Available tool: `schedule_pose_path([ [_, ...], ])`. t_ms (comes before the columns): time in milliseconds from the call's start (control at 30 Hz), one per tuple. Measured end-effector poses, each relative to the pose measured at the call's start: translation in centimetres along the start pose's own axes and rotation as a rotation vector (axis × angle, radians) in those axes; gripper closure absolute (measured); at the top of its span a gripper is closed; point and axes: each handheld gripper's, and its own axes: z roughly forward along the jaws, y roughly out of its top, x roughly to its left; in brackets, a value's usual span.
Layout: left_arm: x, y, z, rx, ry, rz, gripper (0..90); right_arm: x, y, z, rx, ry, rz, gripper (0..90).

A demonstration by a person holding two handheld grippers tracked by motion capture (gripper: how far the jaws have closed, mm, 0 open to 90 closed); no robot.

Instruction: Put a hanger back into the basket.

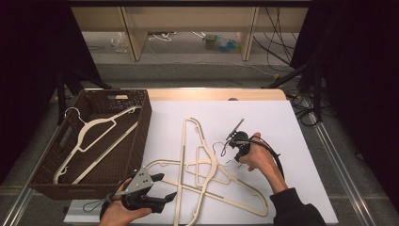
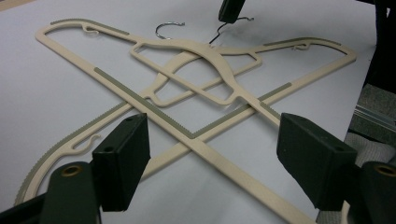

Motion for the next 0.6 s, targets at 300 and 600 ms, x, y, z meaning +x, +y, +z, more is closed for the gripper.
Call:
schedule_pose_path([
  [300,-0.3,2.1,7.7,0.089,-0.044,0.036,28.5,0.0,0.0,-0.3,-0.008,-0.01,-0.012,89.3],
  [600,-1.0,3.8,12.8,0.168,-0.044,0.079,35.7,-0.1,0.0,-1.0,-0.038,-0.006,-0.015,89.3],
])
